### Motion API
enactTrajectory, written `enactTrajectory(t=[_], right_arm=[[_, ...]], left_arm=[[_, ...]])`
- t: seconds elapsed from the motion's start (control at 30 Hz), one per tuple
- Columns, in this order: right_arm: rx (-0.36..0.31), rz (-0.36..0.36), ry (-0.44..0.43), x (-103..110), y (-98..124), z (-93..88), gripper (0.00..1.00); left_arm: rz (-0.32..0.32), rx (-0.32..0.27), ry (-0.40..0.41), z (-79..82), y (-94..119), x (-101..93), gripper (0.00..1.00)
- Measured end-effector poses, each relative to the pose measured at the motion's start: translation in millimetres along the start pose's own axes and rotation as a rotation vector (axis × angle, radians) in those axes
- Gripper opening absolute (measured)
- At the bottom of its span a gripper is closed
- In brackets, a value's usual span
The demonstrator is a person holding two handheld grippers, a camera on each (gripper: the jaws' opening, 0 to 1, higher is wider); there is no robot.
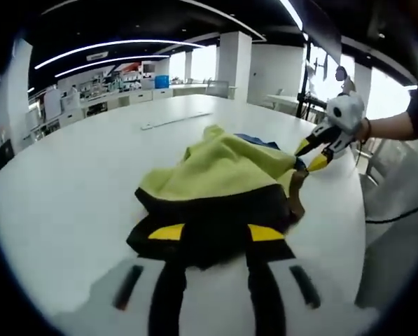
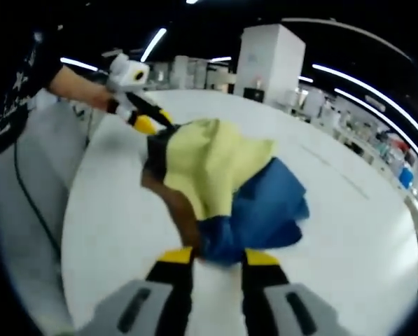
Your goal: Fold the garment on the visible template until the final outline fits inside the template.
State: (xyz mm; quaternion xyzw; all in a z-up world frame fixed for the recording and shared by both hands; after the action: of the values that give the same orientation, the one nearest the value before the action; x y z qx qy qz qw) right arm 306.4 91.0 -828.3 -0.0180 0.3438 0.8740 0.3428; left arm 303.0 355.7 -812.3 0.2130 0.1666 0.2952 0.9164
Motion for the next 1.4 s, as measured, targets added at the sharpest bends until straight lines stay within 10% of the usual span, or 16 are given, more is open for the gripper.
enactTrajectory(t=[0.7, 1.4], right_arm=[[0.011, 0.013, -0.024, 4, -1, 0.9, 0.01], [-0.063, 0.011, -0.086, 6, 39, 33.5, 0.00]], left_arm=[[0.007, 0.034, 0.029, -4.1, -6, -4.2, 0.00], [0.057, -0.161, 0.025, 51.7, 48, -28.9, 0.00]])
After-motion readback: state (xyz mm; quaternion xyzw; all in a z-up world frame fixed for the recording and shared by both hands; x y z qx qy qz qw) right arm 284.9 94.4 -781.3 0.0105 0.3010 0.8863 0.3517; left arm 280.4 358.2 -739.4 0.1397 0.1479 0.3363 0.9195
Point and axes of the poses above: the point that each gripper's makers call its tool centre point, and the gripper's own axes: y roughly backward along the fingers, x roughly to its left, z roughly out of its top, the point moved 2 cm from there along y, roughly backward along the fingers, and after that the axes turned 14 degrees about -z, right-handed, at the moved point
